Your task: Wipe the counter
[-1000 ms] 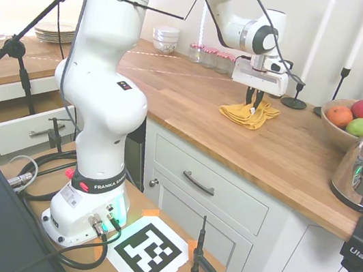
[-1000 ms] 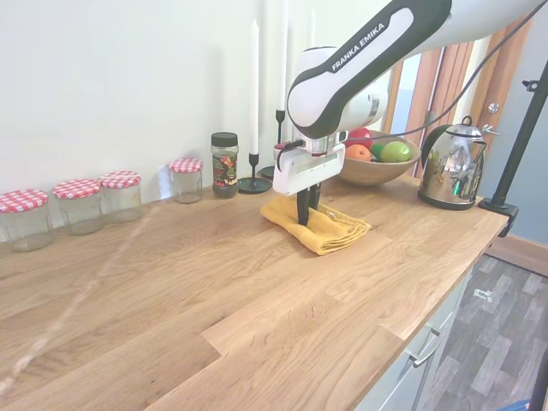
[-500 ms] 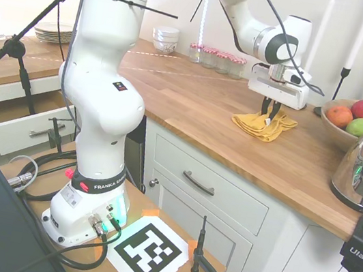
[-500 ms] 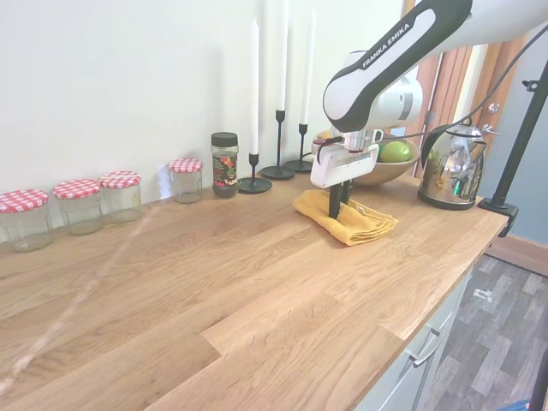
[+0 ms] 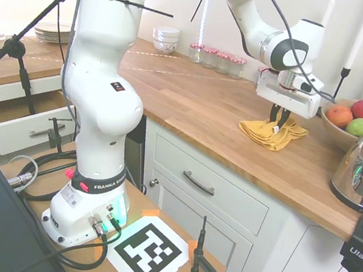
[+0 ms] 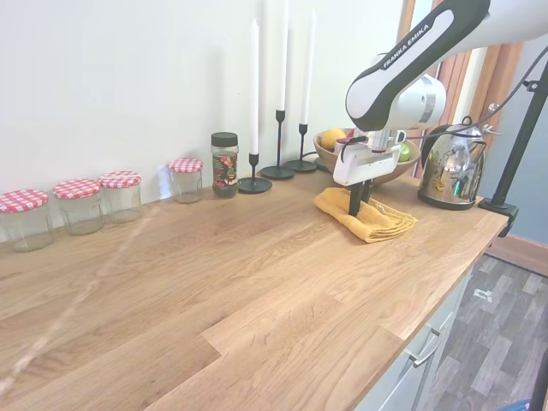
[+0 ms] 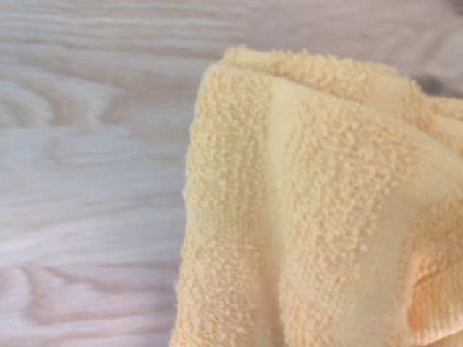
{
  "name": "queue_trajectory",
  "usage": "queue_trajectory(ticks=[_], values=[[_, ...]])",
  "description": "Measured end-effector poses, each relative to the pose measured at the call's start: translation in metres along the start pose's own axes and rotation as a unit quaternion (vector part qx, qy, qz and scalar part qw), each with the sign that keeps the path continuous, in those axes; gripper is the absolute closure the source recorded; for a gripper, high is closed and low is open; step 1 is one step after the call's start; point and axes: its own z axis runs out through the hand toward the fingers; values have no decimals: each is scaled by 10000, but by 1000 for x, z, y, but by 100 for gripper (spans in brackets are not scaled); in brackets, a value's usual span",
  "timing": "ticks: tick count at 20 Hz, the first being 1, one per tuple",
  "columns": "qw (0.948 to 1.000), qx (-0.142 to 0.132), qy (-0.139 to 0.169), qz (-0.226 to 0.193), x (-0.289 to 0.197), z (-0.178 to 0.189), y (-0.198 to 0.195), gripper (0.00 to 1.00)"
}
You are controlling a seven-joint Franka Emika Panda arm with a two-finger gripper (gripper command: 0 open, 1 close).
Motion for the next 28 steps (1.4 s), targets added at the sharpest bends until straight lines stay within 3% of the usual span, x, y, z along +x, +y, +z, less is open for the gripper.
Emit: queue_trajectory(ticks=[10, 28], values=[[9997, -105, 78, -211, -19, 0, -23, 100], [9964, -243, 97, -801, -176, 3, -209, 100]])
